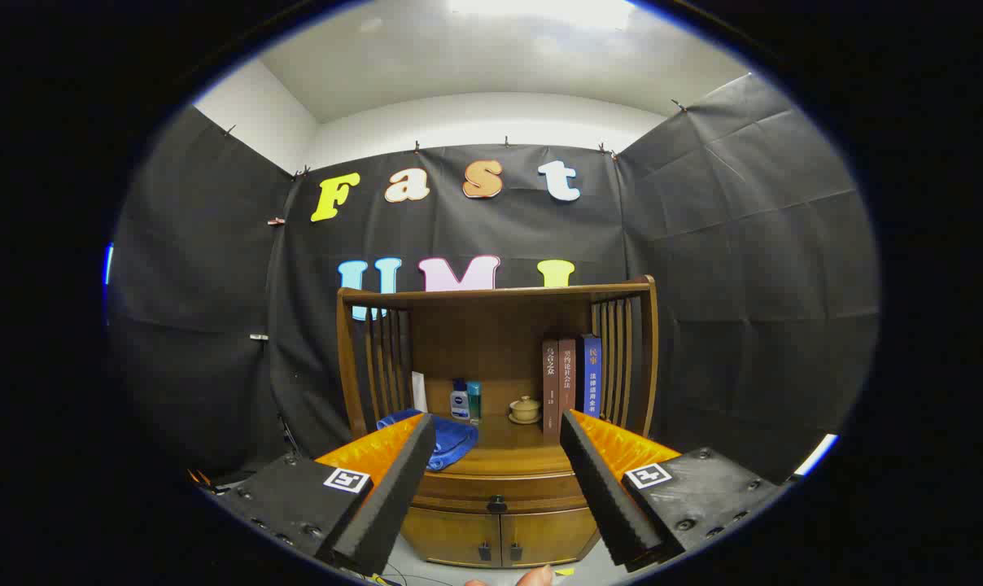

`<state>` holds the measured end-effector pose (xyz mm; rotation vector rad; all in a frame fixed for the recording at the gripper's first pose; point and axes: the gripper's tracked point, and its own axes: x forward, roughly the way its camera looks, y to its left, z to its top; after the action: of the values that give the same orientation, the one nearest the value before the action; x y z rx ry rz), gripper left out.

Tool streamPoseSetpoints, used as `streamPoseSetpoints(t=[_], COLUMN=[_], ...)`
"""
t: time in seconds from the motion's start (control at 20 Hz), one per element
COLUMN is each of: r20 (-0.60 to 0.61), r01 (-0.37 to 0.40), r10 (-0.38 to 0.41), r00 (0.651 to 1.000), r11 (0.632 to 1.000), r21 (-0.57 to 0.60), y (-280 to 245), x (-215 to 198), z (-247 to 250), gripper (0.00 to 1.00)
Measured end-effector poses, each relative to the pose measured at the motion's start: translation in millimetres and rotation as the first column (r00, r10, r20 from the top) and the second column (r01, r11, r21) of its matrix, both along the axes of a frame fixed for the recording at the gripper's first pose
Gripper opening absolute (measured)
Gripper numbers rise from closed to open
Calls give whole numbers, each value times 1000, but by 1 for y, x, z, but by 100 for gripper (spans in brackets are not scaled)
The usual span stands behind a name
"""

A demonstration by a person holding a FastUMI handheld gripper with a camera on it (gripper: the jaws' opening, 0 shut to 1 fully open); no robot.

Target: Pull open the drawer, take out the items inside it, and place them on the countertop above the cabinet.

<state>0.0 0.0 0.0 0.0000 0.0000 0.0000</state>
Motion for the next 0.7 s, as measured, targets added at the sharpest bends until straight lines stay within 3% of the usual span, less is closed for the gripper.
streamPoseSetpoints(t=[0.7], r20=[-5], r01=[-10], r10=[10], r00=[1000], r11=[1000], r21=[-3], y=[7], x=[-1], z=[-3], gripper=[98])
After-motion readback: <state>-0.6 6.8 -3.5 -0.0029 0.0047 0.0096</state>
